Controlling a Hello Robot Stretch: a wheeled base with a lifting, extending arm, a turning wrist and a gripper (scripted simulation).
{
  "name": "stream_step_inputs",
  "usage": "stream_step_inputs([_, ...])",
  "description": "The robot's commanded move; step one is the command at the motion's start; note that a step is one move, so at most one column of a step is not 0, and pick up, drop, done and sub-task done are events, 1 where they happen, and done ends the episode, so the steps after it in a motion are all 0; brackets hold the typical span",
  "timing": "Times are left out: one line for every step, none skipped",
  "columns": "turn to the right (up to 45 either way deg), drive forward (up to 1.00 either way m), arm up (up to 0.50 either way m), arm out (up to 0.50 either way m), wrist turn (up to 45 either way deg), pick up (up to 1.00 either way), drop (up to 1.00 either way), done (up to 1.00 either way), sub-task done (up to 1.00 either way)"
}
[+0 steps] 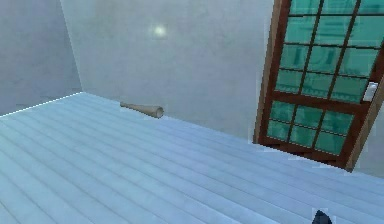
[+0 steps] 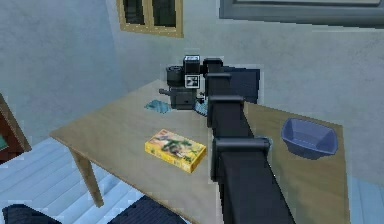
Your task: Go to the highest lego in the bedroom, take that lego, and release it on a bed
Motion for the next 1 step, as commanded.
stream_step_inputs([0.0,0.0,-0.3,0.0,0.0,0.0,0.0,0.0,0.0])
